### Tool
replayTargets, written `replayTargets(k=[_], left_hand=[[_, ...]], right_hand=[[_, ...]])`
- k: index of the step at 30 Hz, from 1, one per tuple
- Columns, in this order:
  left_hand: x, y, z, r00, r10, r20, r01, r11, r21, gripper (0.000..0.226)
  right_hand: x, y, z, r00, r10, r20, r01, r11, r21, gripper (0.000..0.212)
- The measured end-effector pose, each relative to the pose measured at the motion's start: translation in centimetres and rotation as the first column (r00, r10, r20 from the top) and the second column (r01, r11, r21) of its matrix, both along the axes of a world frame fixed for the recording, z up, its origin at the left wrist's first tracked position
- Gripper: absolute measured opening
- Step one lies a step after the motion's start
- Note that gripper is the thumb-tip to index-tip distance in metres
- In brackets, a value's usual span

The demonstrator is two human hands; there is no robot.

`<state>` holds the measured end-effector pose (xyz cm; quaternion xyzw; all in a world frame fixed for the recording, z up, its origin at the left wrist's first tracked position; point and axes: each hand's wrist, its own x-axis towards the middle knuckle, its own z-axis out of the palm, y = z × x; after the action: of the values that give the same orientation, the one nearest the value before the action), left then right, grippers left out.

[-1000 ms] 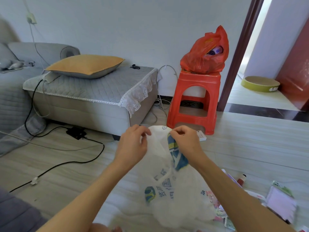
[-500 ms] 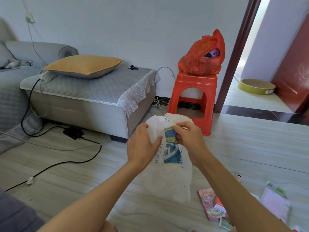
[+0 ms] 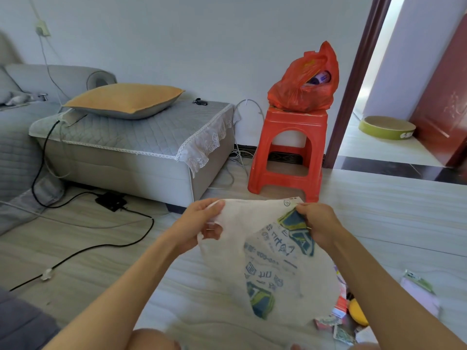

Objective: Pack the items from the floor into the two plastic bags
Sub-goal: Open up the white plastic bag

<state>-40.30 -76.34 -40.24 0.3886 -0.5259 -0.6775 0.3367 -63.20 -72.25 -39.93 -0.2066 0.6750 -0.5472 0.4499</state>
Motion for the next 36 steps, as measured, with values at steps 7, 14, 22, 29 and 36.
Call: replayTargets(k=[7, 14, 22, 29, 36], left_hand=[[2.1, -2.4, -2.2, 0.774, 0.543, 0.328, -0.517, 0.839, -0.169, 0.008], [-1.8, -0.3, -1.6, 0.703, 0.529, 0.476, 0.080, 0.606, -0.791, 0.073], [-2.2, 0.3, -3.5, 0.683, 0.433, 0.588, 0.298, 0.570, -0.766, 0.082], [-1.1, -0.5, -2.0, 0.606, 0.381, 0.698, 0.219, 0.764, -0.607, 0.051], [-1.2, -0.5, -1.5, 0.660, 0.365, 0.656, 0.103, 0.822, -0.560, 0.033]], right_hand=[[1.1, -0.8, 0.2, 0.950, 0.108, -0.291, -0.111, 0.994, 0.008, 0.017], [3.8, -1.0, 0.6, 0.786, 0.246, -0.567, -0.260, 0.964, 0.058, 0.019], [3.7, -0.9, 1.2, 0.860, 0.162, -0.483, -0.232, 0.969, -0.087, 0.024], [3.9, 0.1, 0.7, 0.685, 0.358, -0.635, -0.522, 0.849, -0.084, 0.032], [6.2, -0.2, -1.5, 0.105, 0.294, -0.950, -0.670, 0.727, 0.151, 0.035]])
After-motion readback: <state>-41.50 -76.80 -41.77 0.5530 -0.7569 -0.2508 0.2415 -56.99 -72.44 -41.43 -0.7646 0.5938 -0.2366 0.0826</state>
